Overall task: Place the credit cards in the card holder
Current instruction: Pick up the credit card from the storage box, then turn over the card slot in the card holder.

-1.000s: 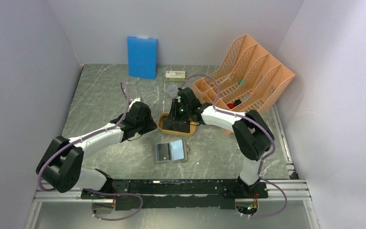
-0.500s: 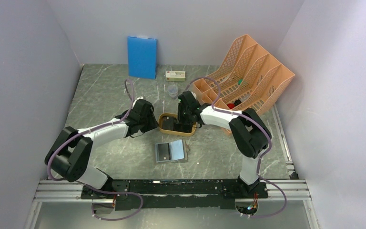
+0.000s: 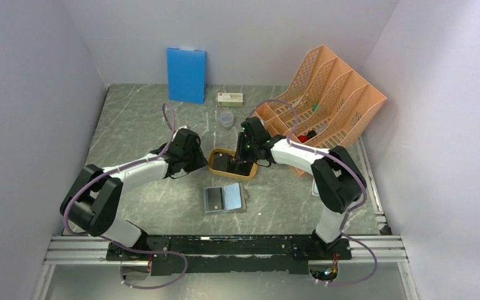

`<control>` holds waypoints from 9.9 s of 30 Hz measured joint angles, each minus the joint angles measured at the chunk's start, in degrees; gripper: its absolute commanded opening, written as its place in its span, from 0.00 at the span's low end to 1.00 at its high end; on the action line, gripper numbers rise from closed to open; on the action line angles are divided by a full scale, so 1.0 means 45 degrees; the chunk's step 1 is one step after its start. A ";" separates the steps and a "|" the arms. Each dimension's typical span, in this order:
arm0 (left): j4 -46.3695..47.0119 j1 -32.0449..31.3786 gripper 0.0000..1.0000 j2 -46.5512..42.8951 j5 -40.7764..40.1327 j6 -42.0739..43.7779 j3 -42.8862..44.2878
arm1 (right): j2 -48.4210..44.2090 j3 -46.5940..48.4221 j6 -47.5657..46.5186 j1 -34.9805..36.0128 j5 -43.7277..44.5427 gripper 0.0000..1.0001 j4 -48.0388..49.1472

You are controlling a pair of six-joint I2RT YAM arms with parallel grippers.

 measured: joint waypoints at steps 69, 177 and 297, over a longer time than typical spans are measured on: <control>0.0559 0.0117 0.41 0.0379 0.0777 0.0087 0.0063 | 0.0136 0.1957 0.0034 0.0967 -0.0272 0.49 -0.0908; 0.0554 0.0228 0.33 0.0418 0.0986 0.0267 0.0063 | 0.0097 -0.1190 0.2195 -0.1117 -0.4080 0.00 0.2448; 0.0408 -0.7635 0.11 0.1413 -0.4493 0.1554 -0.0039 | -0.6606 -0.7344 0.1190 -0.0563 -0.7529 0.00 0.0393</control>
